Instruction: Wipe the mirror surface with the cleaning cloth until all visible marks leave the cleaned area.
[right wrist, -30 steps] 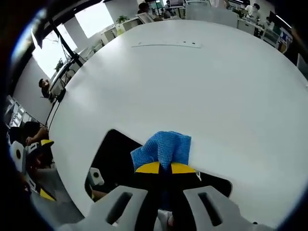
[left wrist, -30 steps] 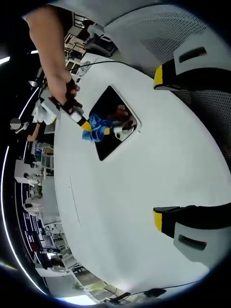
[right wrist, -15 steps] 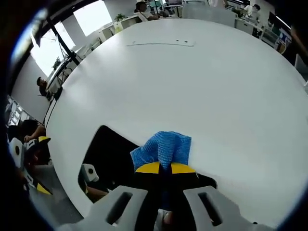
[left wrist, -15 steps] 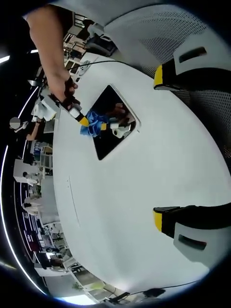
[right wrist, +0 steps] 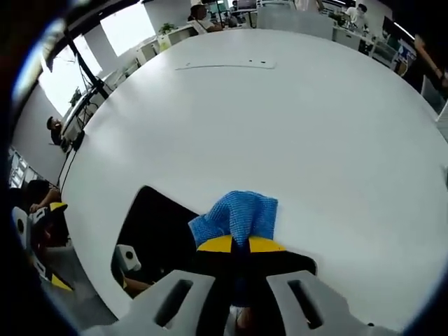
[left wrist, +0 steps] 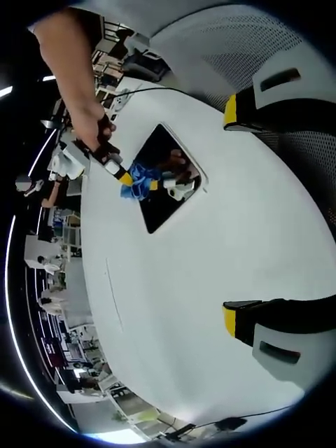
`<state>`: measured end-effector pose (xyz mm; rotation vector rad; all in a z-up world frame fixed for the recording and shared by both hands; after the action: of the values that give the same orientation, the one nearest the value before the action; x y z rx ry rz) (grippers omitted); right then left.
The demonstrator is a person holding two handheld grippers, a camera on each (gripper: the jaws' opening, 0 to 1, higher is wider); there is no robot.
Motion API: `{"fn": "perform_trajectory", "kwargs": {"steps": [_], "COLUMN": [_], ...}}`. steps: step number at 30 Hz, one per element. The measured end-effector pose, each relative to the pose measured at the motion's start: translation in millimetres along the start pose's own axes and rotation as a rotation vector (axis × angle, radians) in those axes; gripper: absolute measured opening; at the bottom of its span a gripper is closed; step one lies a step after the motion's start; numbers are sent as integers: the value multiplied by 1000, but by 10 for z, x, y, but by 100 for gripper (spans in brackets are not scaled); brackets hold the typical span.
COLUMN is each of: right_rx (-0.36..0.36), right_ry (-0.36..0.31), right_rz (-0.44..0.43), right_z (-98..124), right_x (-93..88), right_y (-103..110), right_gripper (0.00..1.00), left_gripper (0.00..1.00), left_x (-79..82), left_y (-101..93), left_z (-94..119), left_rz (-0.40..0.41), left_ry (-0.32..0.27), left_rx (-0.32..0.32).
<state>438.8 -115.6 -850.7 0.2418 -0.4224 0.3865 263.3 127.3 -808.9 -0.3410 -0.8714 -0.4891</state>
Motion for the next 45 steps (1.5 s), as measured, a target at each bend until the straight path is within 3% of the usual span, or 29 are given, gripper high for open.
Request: {"fn": "perform_trajectory", "kwargs": {"steps": [22, 39, 45], "right_rx": [-26, 27, 44], "right_ry": [-35, -54, -54], "right_rz": [-13, -51, -55], "right_z": [103, 243, 283], "right_x": [-292, -593, -690], "right_y": [137, 300, 355], "right_gripper": [0, 0, 0], "left_gripper": [99, 99, 99], "left_x": [36, 138, 133], "left_y": [-62, -167, -176], "left_z": [16, 14, 3], "left_rz": [7, 11, 20], "left_ry": [-18, -78, -75], "left_rx": [-22, -74, -81]}}
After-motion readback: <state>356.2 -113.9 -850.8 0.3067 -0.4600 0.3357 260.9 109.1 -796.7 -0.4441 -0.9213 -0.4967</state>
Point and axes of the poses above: the point that each gripper's makers call its tool centre point, and the gripper's own axes: z roughly backward along the fingers, y roughly to its left, x roughly out of its top, the point moved 2 cm from there along z, roughly backward along the fingers, and after that the axes turned 1 degree about x, right-handed, at the moved point
